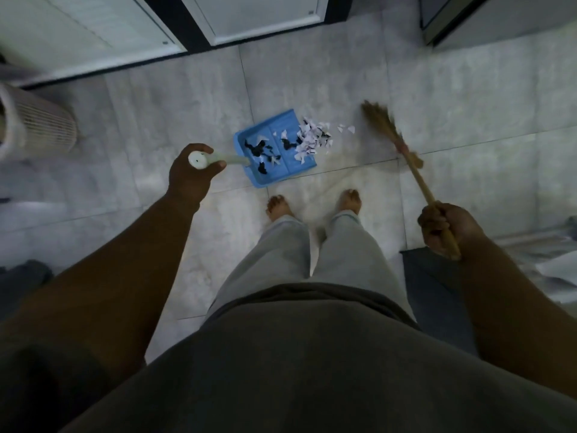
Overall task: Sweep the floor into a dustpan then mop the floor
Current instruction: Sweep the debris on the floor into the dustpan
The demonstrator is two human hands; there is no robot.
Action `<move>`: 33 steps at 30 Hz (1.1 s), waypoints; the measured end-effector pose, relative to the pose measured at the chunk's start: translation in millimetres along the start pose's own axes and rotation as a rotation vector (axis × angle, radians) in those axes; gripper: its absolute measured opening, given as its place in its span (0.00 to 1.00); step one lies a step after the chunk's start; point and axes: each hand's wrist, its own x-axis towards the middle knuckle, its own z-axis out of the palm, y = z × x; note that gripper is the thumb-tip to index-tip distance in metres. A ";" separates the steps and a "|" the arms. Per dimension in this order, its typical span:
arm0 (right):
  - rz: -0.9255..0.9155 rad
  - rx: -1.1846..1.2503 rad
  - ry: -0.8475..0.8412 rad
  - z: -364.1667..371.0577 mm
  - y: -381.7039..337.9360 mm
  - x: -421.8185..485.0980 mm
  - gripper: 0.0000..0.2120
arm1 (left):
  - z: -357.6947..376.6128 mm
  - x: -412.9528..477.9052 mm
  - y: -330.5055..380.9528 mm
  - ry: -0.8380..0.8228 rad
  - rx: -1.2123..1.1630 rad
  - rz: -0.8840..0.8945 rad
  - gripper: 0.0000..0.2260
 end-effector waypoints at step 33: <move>0.172 -0.385 -0.146 30.4 49.3 -2.9 0.19 | -20.3 -21.1 -25.2 -0.029 -0.183 -0.223 0.15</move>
